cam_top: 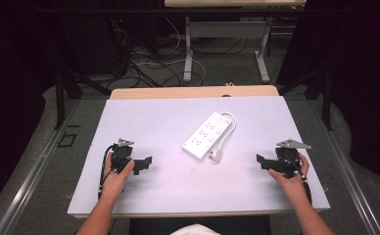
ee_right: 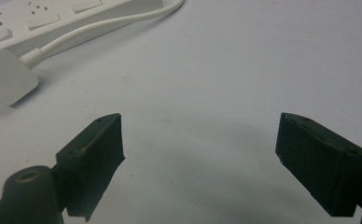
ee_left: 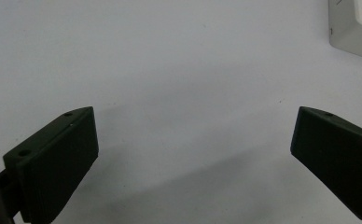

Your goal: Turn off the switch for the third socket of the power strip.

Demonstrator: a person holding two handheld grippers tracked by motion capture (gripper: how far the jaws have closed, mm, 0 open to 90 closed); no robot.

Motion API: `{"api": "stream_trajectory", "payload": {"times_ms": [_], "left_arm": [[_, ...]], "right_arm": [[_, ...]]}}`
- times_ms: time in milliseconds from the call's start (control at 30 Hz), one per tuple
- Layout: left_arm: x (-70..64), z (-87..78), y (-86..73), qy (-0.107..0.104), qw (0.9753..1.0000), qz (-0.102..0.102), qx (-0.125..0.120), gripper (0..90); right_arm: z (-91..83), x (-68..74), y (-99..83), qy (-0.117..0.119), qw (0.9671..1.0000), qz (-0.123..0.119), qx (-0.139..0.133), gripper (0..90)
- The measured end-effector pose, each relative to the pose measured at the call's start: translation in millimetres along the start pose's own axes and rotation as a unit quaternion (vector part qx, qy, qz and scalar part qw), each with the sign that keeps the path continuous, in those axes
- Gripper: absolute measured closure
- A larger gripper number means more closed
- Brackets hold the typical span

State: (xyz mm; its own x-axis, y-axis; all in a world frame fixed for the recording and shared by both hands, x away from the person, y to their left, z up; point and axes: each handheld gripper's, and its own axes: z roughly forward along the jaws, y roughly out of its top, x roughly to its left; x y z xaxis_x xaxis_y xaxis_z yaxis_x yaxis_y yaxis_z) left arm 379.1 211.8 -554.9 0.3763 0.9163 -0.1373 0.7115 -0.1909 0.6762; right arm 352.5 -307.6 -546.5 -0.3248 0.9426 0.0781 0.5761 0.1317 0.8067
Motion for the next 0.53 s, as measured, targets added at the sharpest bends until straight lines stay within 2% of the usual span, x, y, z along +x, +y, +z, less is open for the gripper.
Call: {"api": "stream_trajectory", "payload": {"times_ms": [533], "left_arm": [[0.8, 1.1, -0.2, -0.002, 1.0000, -0.002, 0.000, 0.8]], "right_arm": [[0.2, -0.3, 0.1, -0.001, 1.0000, -0.006, -0.002, 14.7]]}}
